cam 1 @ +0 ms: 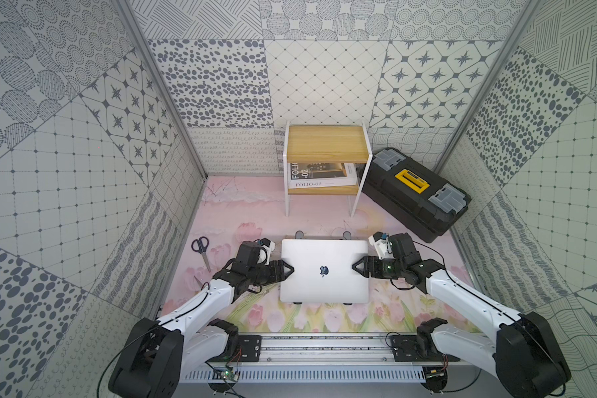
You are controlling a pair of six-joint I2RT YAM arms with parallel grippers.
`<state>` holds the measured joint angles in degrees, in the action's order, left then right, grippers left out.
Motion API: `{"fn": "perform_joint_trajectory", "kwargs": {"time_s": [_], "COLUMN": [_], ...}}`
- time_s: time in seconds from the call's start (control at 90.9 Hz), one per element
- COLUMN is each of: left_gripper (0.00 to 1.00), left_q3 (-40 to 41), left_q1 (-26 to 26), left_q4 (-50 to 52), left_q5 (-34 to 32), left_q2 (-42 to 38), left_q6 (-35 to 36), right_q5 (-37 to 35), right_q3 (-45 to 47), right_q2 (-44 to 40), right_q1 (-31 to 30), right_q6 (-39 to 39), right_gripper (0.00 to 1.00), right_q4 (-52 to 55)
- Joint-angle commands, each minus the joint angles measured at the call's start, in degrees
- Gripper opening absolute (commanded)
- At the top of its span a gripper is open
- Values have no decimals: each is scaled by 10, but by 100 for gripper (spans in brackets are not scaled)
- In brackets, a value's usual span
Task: Close the laptop lid and set it aside
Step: Close the lid of the laptop, then pick up the laptop from the computer stand.
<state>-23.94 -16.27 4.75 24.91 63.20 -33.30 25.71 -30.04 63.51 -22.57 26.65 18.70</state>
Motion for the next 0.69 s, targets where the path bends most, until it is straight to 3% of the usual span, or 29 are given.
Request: {"fn": "perform_joint_trajectory", "kwargs": {"time_s": [0.0,0.682], "left_gripper": [67,56], "left_q3": [7,26], "left_q1": [18,20], "left_q4": [-57,-141], "left_q5": [40,122], "left_q2": [22,34], "left_q6": [-20,-42], "right_q5": [13,99], "right_q3": [12,25], "right_q2": [-5,-29], "right_q1": [3,10], "right_q6": [6,36], "right_gripper": [73,57], "right_q4": [-28,-92]}}
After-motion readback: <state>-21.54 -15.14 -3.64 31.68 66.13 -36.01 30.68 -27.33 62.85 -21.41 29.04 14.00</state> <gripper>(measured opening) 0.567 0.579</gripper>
